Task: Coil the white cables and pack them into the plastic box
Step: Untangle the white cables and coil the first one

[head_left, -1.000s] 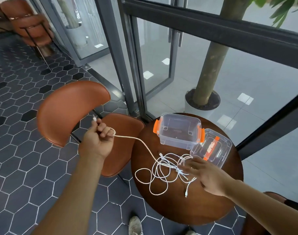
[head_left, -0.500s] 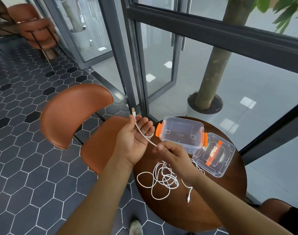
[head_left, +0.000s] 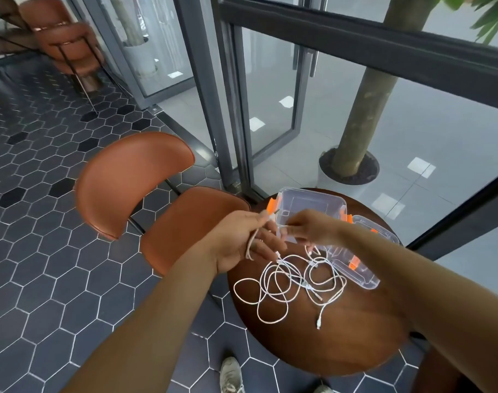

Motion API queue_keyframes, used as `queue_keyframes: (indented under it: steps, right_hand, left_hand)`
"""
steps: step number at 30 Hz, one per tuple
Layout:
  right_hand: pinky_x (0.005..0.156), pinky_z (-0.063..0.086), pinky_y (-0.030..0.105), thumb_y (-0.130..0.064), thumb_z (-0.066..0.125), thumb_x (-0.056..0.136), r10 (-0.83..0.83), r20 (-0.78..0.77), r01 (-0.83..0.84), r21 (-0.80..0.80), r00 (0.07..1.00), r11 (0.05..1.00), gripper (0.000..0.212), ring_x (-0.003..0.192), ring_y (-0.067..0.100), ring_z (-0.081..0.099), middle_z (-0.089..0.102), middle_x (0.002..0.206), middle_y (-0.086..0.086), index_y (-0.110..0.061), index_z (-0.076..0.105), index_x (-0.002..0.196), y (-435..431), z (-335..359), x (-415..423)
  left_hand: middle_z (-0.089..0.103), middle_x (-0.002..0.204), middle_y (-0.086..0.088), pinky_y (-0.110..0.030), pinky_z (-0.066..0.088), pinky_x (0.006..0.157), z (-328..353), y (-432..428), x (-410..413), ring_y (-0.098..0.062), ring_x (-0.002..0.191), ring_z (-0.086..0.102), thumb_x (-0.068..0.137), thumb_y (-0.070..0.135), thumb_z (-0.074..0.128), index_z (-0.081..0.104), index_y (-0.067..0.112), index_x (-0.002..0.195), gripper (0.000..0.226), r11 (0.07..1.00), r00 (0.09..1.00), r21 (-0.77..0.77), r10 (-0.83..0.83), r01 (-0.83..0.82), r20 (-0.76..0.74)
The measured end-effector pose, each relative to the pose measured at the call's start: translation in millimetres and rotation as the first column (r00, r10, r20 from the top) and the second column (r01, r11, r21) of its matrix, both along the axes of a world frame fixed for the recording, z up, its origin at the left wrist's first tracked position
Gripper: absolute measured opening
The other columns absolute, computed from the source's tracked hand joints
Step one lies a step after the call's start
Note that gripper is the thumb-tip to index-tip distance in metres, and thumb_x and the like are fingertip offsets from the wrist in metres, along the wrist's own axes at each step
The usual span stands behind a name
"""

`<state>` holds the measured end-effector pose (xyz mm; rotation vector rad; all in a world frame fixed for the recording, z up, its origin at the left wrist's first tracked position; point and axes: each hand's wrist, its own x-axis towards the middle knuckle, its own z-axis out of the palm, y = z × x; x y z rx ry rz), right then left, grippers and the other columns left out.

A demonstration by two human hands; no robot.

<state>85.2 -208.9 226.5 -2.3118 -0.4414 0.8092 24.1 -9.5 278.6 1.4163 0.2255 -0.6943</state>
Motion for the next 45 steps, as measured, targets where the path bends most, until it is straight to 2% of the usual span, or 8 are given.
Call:
queue_keyframes:
  steps: [4, 7, 12, 17, 22, 26, 37, 45]
  right_hand:
    - [0.055, 0.045, 0.030, -0.016, 0.062, 0.097, -0.170, -0.322, 0.262, 0.270, 0.931, 0.926, 0.018, 0.050, 0.014, 0.042, 0.043, 0.055, -0.001, -0.005, 0.068, 0.083, 6, 10, 1]
    - [0.053, 0.048, 0.028, -0.015, 0.062, 0.096, -0.234, -0.156, 0.266, 0.236, 0.960, 0.934, 0.017, 0.052, 0.016, 0.048, 0.053, 0.062, 0.006, 0.000, 0.068, 0.090, 18, 19, -15]
    - [0.067, 0.061, 0.037, -0.023, 0.060, 0.097, -0.321, 0.084, 0.303, 0.176, 0.943, 0.936, 0.011, 0.062, 0.019, 0.068, 0.070, 0.078, 0.003, -0.014, 0.064, 0.100, 32, 7, -63]
    - [0.068, 0.061, 0.042, -0.028, 0.061, 0.095, -0.410, 0.113, 0.371, 0.263, 0.905, 0.891, 0.006, 0.063, 0.013, 0.068, 0.074, 0.083, -0.003, -0.023, 0.060, 0.099, 35, -24, -97]
    - [0.062, 0.049, 0.032, -0.023, 0.060, 0.096, -0.381, 0.271, 0.268, 0.376, 0.884, 0.887, 0.011, 0.059, 0.011, 0.055, 0.061, 0.066, -0.012, -0.029, 0.067, 0.103, 26, -43, -123]
    - [0.057, 0.036, 0.014, -0.024, 0.059, 0.100, -0.347, 0.263, 0.206, 0.445, 0.900, 0.872, 0.010, 0.056, 0.006, 0.047, 0.051, 0.061, -0.019, -0.021, 0.067, 0.095, 8, -56, -131]
    - [0.071, 0.053, 0.032, -0.052, 0.043, 0.100, 0.226, 0.364, -0.103, -0.327, 0.904, 0.939, 0.033, 0.079, 0.013, 0.066, 0.070, 0.086, -0.006, -0.027, 0.064, 0.099, -42, -66, -76]
    - [0.074, 0.058, 0.032, -0.045, 0.053, 0.099, 0.163, 0.515, 0.057, -0.386, 0.842, 0.921, 0.036, 0.098, 0.021, 0.070, 0.069, 0.112, -0.008, -0.029, 0.061, 0.130, -62, -74, -70]
  left_hand:
    - [0.075, 0.096, -0.026, -0.034, 0.060, 0.064, -27, -6, -8, -0.034, 0.084, 0.075, 0.107, 0.028, 0.041, 0.058, -0.005, 0.103, 0.038, 0.965, 0.985, 0.208, -0.146, 0.162, -0.091]
    - [0.074, 0.100, -0.026, -0.040, 0.061, 0.075, -50, -12, -14, -0.034, 0.091, 0.075, 0.107, 0.028, 0.043, 0.059, -0.001, 0.097, 0.035, 0.970, 0.995, 0.238, -0.026, 0.048, -0.093]
    - [0.075, 0.098, -0.018, -0.043, 0.057, 0.091, -78, -24, -25, -0.031, 0.096, 0.073, 0.108, 0.028, 0.039, 0.062, -0.001, 0.109, 0.037, 0.947, 0.940, -0.043, 0.309, -0.318, -0.147]
    - [0.075, 0.085, -0.012, -0.036, 0.059, 0.058, -86, -33, -33, -0.023, 0.071, 0.073, 0.108, 0.028, 0.034, 0.059, -0.002, 0.111, 0.039, 0.854, 0.874, -0.230, 0.403, -0.466, -0.273]
    - [0.073, 0.078, -0.018, -0.049, 0.056, 0.086, -75, -28, -29, -0.035, 0.079, 0.075, 0.107, 0.025, 0.034, 0.056, 0.005, 0.094, 0.032, 0.595, 0.761, -0.478, 0.462, -0.647, -0.455]
    - [0.057, 0.056, -0.004, -0.039, 0.051, 0.077, -67, -20, -27, -0.022, 0.059, 0.068, 0.105, 0.026, 0.037, 0.059, 0.009, 0.085, 0.035, 0.567, 0.756, -0.500, 0.500, -0.655, -0.423]
    - [0.036, 0.046, 0.003, -0.023, 0.032, 0.044, -66, 5, -37, -0.009, 0.035, 0.031, 0.099, 0.022, 0.033, 0.055, 0.010, 0.083, 0.029, 0.631, 0.935, -0.690, 0.242, -0.355, -0.260]
    - [0.036, 0.047, 0.007, -0.023, 0.028, 0.043, -52, 58, -9, -0.008, 0.036, 0.027, 0.092, 0.020, 0.040, 0.056, 0.012, 0.082, 0.020, 0.453, 0.865, -0.794, 0.471, -0.405, -0.172]
